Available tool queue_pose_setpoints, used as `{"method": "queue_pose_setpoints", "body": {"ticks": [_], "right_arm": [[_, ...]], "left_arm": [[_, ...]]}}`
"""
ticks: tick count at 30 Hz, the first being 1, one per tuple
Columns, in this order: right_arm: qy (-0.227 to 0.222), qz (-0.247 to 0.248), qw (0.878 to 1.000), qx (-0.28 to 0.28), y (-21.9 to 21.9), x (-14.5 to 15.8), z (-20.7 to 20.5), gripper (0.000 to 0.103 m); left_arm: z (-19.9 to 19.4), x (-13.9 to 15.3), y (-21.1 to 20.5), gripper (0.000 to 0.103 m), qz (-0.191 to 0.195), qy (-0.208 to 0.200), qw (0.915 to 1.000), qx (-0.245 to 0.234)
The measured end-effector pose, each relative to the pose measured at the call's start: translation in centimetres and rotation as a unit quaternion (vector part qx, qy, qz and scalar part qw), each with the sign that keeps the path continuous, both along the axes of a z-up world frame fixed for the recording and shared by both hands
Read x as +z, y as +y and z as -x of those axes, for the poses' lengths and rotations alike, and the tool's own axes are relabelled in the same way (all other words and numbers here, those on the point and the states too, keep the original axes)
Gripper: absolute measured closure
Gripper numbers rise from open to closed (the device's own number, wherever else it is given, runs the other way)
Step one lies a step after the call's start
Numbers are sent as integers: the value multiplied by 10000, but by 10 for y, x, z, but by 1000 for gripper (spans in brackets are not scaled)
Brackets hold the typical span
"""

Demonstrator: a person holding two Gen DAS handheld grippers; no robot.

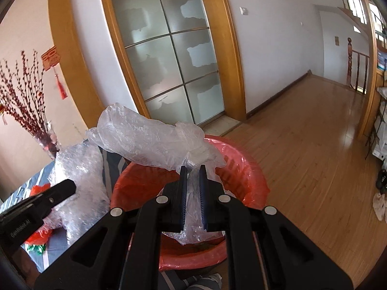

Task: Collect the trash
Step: 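Lower both tools' bubble wrap into the red basket and open both tools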

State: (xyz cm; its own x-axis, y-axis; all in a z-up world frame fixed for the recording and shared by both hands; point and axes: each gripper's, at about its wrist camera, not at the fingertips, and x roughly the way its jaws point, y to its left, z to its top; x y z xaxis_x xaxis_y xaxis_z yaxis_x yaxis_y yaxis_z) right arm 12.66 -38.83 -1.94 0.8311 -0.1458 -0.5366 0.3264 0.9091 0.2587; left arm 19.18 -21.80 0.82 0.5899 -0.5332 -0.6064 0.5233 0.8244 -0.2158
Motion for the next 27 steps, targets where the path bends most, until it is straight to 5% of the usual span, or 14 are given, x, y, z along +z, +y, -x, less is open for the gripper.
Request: {"method": "queue_pose_setpoints", "body": {"ticks": [19, 27], "right_arm": [[-5, -480, 9988, -79, -22, -14, -18, 90], [7, -618, 9981, -71, -28, -19, -16, 61]], "left_arm": [[-32, -42, -43, 94, -143, 407, 9986, -317], [-37, -55, -35, 71, -224, 558, 9981, -165]]}}
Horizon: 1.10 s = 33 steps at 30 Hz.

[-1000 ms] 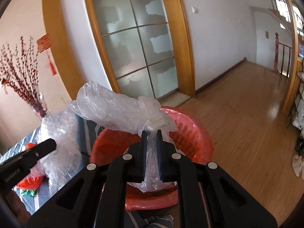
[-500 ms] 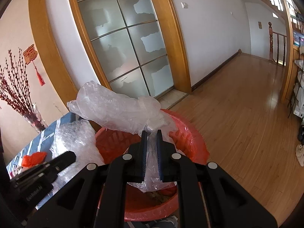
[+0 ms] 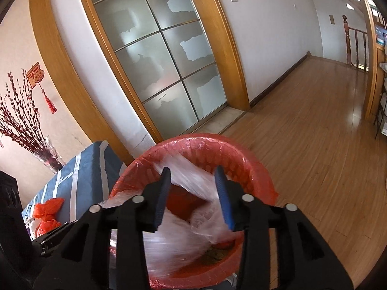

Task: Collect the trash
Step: 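Lower both tools' bubble wrap into the red basket and open both tools, then grasp the large red bag on the table with the right tool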

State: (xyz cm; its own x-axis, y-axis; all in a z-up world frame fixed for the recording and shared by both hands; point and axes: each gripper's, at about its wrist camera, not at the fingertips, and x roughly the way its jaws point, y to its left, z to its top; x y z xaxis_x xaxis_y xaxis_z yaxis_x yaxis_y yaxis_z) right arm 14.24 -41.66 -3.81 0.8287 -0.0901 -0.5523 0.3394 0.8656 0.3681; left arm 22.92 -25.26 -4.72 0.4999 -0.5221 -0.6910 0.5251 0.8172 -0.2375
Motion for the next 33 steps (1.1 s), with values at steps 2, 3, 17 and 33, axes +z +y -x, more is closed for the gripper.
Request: {"method": "queue_pose_setpoints", "body": {"ticks": [2, 3, 17, 33], "right_arm": [[9, 9, 10000, -34, -1, 0, 2, 59], [11, 39, 10000, -64, -1, 0, 4, 57], [38, 738, 9973, -44, 28, 12, 16, 44], [-112, 1019, 9865, 1274, 141, 30, 5, 44]], "left_arm": [[0, -1, 6, 69, -11, 16, 10000, 54], [1, 0, 10, 66, -24, 8, 10000, 94], [43, 25, 76, 48, -348, -664, 9947, 697], [77, 59, 218, 37, -499, -1246, 9680, 2121]]}}
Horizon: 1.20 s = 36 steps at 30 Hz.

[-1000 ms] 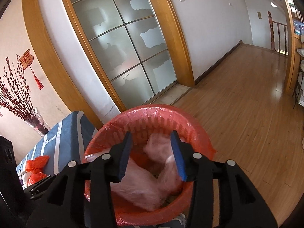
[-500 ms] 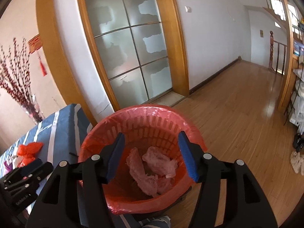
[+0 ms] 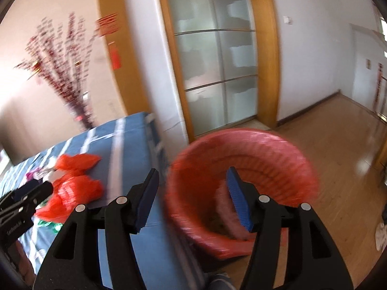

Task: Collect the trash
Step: 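Grasp the large red bag on the table with the right tool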

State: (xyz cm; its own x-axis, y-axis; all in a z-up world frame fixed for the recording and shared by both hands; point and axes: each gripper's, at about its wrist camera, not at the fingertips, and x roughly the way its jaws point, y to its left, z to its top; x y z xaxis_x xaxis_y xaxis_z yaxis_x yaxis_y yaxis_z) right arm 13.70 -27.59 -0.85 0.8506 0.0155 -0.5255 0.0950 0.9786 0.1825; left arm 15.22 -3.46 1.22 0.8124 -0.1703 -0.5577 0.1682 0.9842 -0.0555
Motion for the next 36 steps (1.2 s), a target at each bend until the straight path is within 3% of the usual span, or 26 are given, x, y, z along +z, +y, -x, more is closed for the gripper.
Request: {"method": "queue_pose_setpoints", "body": {"ticks": [6, 13, 18, 29, 31, 36], "right_arm": [[118, -8, 9974, 704, 62, -2, -16, 44], [372, -32, 9912, 1273, 124, -8, -38, 41], [495, -14, 9896, 1351, 154, -15, -53, 29], [972, -72, 9859, 1357, 183, -42, -79, 26], [993, -73, 9848, 1421, 185, -44, -78, 33], [989, -84, 9821, 1602, 188, -47, -72, 67]], "left_arm": [[5, -2, 68, 33, -119, -85, 9962, 857], [0, -13, 135, 33, 41, 148, 9873, 1583], [1, -24, 162, 32, 124, 286, 9829, 1812], [3, -38, 192, 30, 292, 430, 9805, 1893], [2, -40, 195, 30, 311, 450, 9806, 1883], [0, -44, 198, 30, 358, 498, 9806, 1862]]}}
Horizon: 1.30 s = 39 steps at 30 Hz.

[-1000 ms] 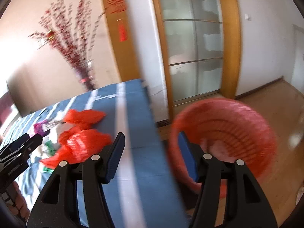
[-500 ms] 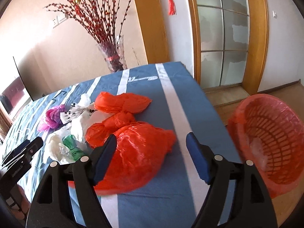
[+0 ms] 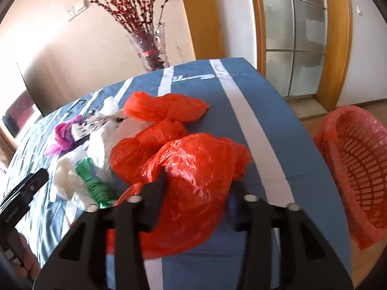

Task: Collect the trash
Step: 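Grasp the large red bag on the table with the right tool, then grasp the white knotted bag with the left tool while the right tool holds the red bag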

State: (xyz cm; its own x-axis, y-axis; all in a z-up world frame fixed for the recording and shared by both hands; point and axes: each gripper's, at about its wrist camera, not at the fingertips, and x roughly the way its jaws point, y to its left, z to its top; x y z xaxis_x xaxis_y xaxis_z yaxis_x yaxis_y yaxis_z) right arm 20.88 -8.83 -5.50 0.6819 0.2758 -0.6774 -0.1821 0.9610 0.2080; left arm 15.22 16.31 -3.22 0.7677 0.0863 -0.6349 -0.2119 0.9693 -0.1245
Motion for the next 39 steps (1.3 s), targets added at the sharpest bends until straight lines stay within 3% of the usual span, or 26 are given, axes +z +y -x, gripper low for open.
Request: {"method": "queue_pose_setpoints", "body": {"ticks": [5, 10, 19, 23, 30, 36, 39], "right_arm": [[-148, -47, 9999, 21, -9, 6, 12, 76], [-365, -84, 9991, -174, -30, 20, 24, 77], [-363, -74, 9981, -496, -58, 23, 32, 77], [-327, -66, 9981, -517, -62, 20, 34, 77], [-340, -56, 9981, -502, -64, 19, 38, 77], [-342, -62, 9982, -483, -65, 19, 42, 76], [-327, -80, 9982, -491, -66, 18, 44, 77]], "left_arm": [[1, -1, -1, 30, 18, 4, 10000, -28], [0, 0, -8, 30, 29, -7, 9999, -131], [-20, 2, -35, 27, 3, 93, 9990, -429], [-32, -7, -39, 27, -82, 362, 9987, -356], [-21, -25, -19, 44, 236, 659, 9973, -220], [-5, -27, 2, 45, 454, 690, 9966, -5], [-1, -28, 6, 51, 430, 709, 9965, 37]]}}
